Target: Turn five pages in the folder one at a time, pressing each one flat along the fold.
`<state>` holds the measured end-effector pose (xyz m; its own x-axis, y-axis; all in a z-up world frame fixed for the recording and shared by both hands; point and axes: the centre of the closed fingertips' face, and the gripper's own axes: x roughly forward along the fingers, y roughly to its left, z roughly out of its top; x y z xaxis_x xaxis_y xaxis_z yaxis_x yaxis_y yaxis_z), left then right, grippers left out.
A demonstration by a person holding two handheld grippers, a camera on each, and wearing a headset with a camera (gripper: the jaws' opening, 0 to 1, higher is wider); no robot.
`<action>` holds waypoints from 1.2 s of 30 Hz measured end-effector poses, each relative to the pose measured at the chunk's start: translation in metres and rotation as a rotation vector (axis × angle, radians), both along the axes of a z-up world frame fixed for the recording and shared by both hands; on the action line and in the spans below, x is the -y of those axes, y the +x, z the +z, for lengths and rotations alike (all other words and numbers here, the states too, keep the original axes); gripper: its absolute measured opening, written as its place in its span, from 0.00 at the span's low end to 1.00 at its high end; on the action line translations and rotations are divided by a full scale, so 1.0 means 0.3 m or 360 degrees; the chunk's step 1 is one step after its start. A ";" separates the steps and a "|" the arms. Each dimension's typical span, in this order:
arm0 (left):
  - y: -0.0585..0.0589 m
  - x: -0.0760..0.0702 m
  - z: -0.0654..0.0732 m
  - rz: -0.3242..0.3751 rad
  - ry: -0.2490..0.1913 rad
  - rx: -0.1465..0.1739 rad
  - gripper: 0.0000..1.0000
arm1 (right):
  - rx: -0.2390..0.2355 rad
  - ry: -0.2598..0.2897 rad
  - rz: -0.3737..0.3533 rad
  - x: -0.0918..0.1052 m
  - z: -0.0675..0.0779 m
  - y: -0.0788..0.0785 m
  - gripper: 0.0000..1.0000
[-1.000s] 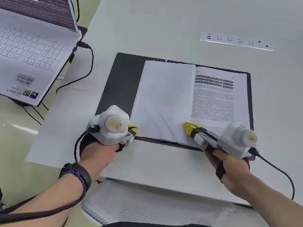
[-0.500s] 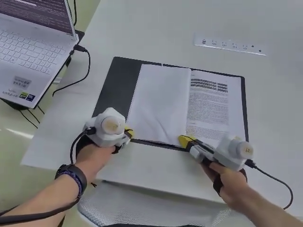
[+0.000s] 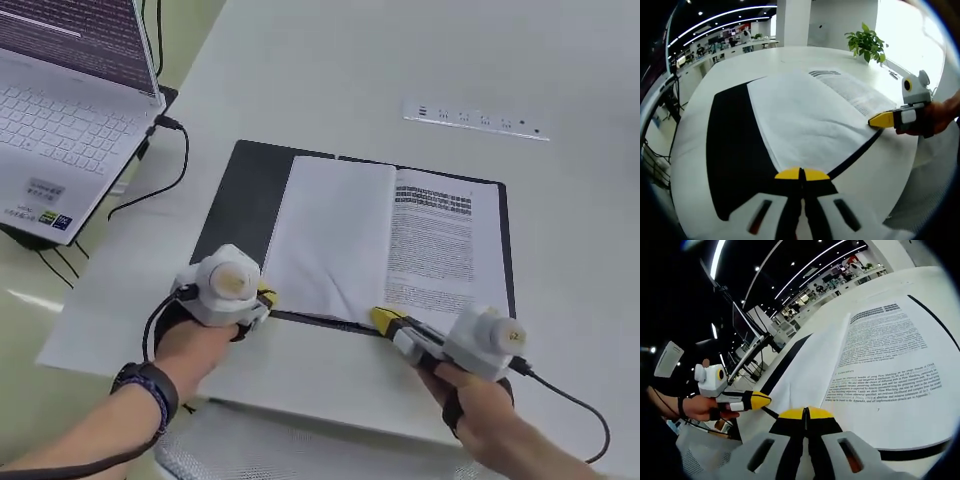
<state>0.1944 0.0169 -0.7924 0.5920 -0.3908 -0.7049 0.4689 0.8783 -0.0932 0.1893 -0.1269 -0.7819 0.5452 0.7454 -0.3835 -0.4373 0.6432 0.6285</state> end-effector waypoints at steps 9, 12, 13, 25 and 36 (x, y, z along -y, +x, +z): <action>-0.007 0.011 0.008 0.0097 -0.0249 -0.0066 0.07 | -0.0057 0.0029 0.0077 0.016 0.035 -0.032 0.15; -0.021 0.025 0.018 0.0089 -0.0236 -0.0061 0.14 | -0.0027 -0.0023 0.0144 0.039 0.039 -0.046 0.22; -0.021 0.026 0.024 0.0090 -0.0232 -0.0052 0.16 | -0.0019 -0.0034 0.0156 0.046 0.044 -0.049 0.24; -0.019 0.039 0.133 0.0008 -0.0212 0.0054 0.34 | 0.0073 -0.0135 0.0090 0.222 0.108 -0.043 0.41; -0.026 0.047 0.266 -0.0079 -0.0179 0.0174 0.43 | 0.0233 -0.0201 -0.0043 0.369 0.221 -0.019 0.48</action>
<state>0.1866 0.0028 -0.7127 0.6408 -0.4942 -0.5874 0.5243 0.8407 -0.1354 0.1835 -0.2376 -0.7157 0.6214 0.6807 -0.3880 -0.4997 0.7257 0.4729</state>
